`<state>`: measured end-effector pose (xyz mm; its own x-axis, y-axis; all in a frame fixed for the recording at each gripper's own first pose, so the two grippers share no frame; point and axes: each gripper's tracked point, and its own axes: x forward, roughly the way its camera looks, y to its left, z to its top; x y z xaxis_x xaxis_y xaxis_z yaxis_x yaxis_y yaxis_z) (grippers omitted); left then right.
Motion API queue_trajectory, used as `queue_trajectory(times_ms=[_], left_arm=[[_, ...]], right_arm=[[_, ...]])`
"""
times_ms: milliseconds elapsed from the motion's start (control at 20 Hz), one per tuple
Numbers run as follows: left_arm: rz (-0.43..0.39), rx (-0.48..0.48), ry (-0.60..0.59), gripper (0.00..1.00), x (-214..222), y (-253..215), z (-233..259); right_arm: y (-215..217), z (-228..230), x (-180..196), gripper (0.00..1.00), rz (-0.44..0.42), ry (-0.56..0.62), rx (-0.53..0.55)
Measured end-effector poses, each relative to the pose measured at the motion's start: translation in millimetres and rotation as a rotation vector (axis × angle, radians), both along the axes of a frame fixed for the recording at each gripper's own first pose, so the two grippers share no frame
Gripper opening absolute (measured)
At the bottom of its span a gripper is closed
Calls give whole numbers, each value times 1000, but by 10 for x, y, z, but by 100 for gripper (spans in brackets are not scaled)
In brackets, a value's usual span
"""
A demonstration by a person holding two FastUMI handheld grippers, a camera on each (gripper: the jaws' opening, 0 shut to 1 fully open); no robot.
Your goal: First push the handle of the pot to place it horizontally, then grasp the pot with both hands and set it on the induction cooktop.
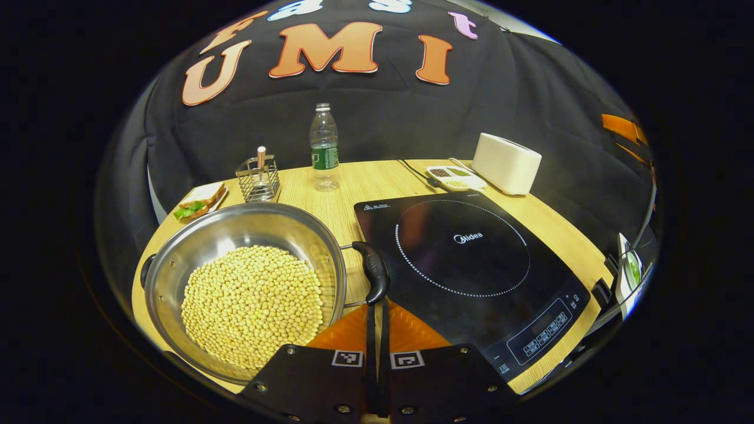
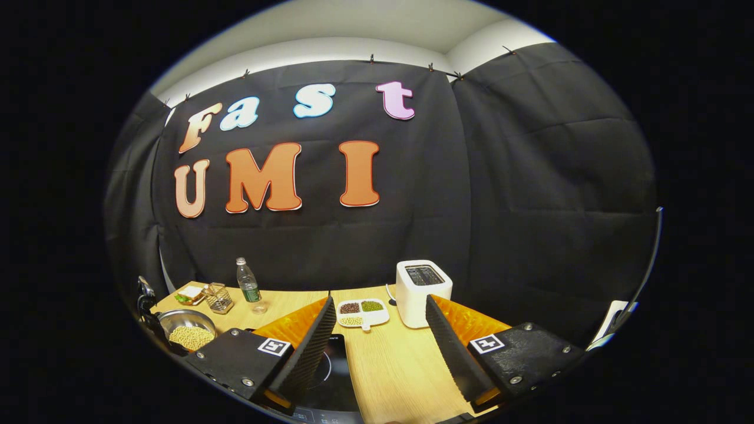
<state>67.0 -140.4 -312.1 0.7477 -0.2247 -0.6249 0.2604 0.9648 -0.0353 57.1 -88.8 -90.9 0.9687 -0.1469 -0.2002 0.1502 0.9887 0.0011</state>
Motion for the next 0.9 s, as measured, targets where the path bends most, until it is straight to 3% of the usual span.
queue_trajectory(times_ms=[50,100,500,850,900], left_arm=[[-1,0,-2,2,12,3,2],[-1,-3,-4,2,17,-6,-4],[-16,-6,-22,2,47,-28,54],[-20,34,-227,2,17,244,796],[-13,22,-240,3,-16,313,897]], right_arm=[[7,-4,-4,95,0,0,0],[12,-4,-3,99,1,1,0],[94,10,-24,95,3,5,-6],[405,130,-85,95,35,-13,-3],[485,148,-93,99,46,-15,-4]])
